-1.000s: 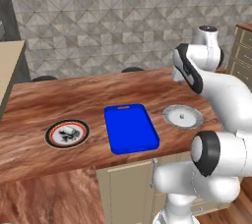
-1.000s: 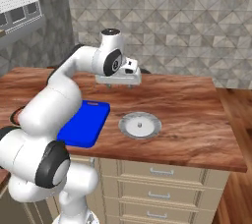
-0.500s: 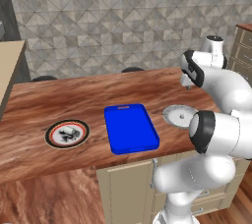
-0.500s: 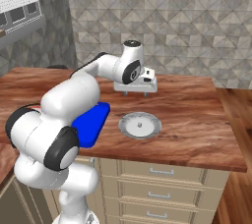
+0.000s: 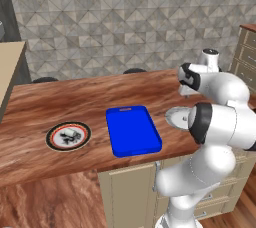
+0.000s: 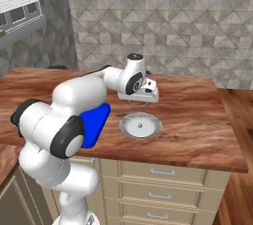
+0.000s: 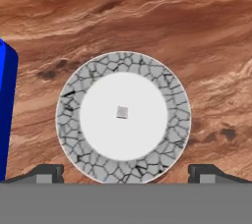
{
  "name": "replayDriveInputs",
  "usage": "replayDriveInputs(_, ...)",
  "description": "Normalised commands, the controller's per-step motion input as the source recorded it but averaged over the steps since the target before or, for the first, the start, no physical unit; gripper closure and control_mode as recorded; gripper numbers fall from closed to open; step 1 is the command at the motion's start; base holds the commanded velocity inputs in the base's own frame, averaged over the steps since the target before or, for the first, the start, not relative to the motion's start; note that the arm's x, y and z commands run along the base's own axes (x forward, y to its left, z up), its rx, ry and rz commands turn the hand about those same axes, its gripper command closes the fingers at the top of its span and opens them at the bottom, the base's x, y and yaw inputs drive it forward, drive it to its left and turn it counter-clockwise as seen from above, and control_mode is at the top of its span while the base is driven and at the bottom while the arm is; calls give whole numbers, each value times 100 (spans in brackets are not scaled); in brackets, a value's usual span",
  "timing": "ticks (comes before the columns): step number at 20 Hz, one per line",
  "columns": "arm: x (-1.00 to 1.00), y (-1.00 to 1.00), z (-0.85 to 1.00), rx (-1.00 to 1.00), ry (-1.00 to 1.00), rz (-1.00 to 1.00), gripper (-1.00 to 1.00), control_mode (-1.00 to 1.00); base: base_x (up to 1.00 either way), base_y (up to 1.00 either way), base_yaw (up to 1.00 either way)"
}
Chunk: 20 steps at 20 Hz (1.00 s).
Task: Move the dessert items from the plate to the tray.
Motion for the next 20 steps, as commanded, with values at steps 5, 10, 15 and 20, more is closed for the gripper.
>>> replayDriveInputs(5, 11, 0, -28, -1, 0, -12, -100, -100, 0, 0, 0)
replayDriveInputs(10, 8, 0, -41, 5, 0, -2, -100, -100, 0, 0, 0)
replayDriveInputs(15, 33, -4, -35, 1, 0, 0, -100, -100, 0, 0, 0)
replayDriveInputs(20, 1, 0, -16, 0, 0, 0, -100, -100, 0, 0, 0)
